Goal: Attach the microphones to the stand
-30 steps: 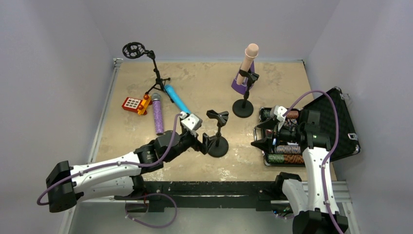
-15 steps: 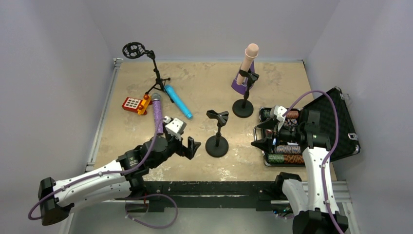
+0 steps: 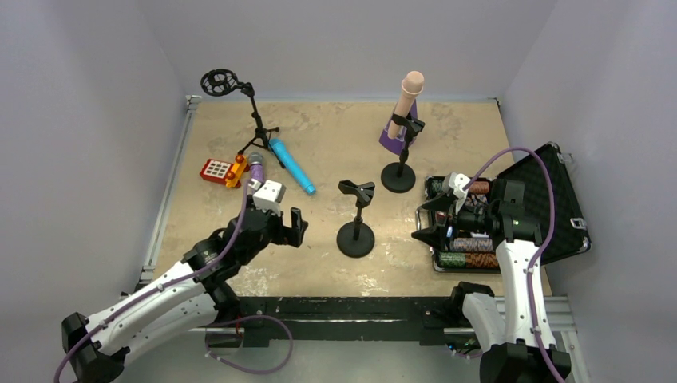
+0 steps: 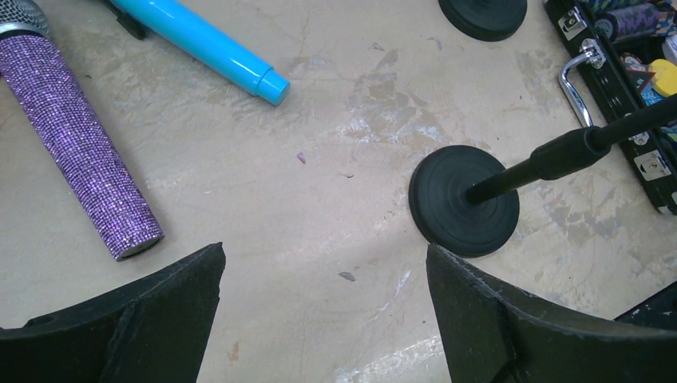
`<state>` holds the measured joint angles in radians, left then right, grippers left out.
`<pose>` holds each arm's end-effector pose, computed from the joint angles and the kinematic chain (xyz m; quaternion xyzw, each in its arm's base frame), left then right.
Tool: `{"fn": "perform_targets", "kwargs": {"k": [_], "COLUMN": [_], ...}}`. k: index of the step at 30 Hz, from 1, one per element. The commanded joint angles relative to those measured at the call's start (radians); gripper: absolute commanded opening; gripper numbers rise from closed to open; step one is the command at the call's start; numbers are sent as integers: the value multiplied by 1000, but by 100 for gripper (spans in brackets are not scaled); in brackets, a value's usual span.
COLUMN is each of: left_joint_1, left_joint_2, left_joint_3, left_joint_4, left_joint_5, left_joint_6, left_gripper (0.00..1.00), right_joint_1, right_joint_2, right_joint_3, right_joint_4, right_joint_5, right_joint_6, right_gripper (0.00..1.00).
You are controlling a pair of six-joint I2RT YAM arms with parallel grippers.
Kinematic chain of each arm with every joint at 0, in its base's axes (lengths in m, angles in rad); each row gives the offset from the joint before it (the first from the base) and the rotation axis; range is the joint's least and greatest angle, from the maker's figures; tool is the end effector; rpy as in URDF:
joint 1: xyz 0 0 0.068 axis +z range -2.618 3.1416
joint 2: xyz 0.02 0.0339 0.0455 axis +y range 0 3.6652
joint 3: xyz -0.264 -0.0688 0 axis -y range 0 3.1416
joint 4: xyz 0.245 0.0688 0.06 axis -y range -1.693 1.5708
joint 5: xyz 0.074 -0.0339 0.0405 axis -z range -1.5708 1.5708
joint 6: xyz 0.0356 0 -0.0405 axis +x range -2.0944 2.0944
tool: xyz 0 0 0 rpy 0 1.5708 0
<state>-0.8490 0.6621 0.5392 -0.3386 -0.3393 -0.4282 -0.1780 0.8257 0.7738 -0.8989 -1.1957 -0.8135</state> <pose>0.1137 -0.1112 0.2574 0.0880 0.8380 -0.1942 0.5023 0.1430 0.0079 0.2839 -0.4090 0.6941 0.3516 0.4768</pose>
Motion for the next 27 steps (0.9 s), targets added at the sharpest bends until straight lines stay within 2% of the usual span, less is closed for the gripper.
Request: {"fn": "perform_targets", "kwargs": {"k": [1, 16, 27], "left_joint_1": [46, 281, 367], "left_joint_2": [6, 45, 81], "left_joint_3": [54, 123, 116], "left_joint_4": [-33, -77, -83], "left_joint_5": [22, 199, 179], "left_joint_6": [-24, -48, -54], "left_gripper": [100, 100, 100], "right_joint_1": [-4, -5, -6], "right_joint_2": [6, 3, 4], "right_joint_3": [25, 27, 28], "right_joint_4": [-4, -8, -8], "right_joint_5": [-8, -11, -13], "right_joint_6": [-19, -21, -23], "right_gripper": [93, 93, 93]}}
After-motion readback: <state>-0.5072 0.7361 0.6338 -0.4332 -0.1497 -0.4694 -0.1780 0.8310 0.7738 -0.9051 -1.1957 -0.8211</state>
